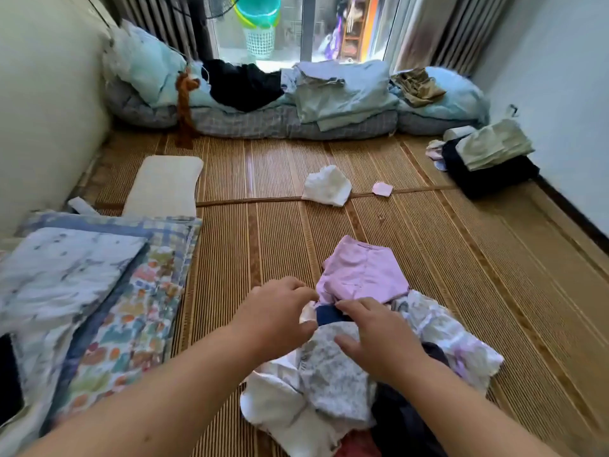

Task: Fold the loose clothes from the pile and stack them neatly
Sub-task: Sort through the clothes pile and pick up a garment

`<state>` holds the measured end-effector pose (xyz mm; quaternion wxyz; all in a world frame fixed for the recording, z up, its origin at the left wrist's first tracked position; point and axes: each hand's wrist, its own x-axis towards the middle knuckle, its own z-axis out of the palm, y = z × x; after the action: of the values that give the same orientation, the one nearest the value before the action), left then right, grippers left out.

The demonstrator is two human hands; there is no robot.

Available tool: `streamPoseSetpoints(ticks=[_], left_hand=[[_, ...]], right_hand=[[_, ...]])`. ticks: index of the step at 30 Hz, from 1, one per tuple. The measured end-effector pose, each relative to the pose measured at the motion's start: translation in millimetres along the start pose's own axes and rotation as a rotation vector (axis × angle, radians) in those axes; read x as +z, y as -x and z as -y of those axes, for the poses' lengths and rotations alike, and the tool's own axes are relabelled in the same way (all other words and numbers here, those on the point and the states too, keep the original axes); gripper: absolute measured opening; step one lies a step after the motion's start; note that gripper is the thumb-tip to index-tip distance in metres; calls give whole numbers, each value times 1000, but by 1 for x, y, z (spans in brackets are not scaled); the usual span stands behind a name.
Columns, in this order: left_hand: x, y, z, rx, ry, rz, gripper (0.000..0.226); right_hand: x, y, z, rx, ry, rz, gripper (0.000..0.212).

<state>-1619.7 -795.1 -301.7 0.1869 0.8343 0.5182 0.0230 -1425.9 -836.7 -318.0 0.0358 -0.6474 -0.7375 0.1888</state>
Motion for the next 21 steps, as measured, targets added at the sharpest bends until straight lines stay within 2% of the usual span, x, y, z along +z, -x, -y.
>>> streamPoseSetpoints(ticks=[5,8,12,21], left_hand=[[92,-36,26,35,24,-105,52],[146,-67,45,-3,42,-154,57],[199,-99,65,-16,87,-327,59],[248,-66,50,123,104,-573,61]], right_hand=[[71,-44,-38,-89,-55,-95,54],[115,-83,-55,-152,33,-126,55],[146,-122,-79,-228,139,-209,57],[167,-77,-95,-350,263,-340,63]])
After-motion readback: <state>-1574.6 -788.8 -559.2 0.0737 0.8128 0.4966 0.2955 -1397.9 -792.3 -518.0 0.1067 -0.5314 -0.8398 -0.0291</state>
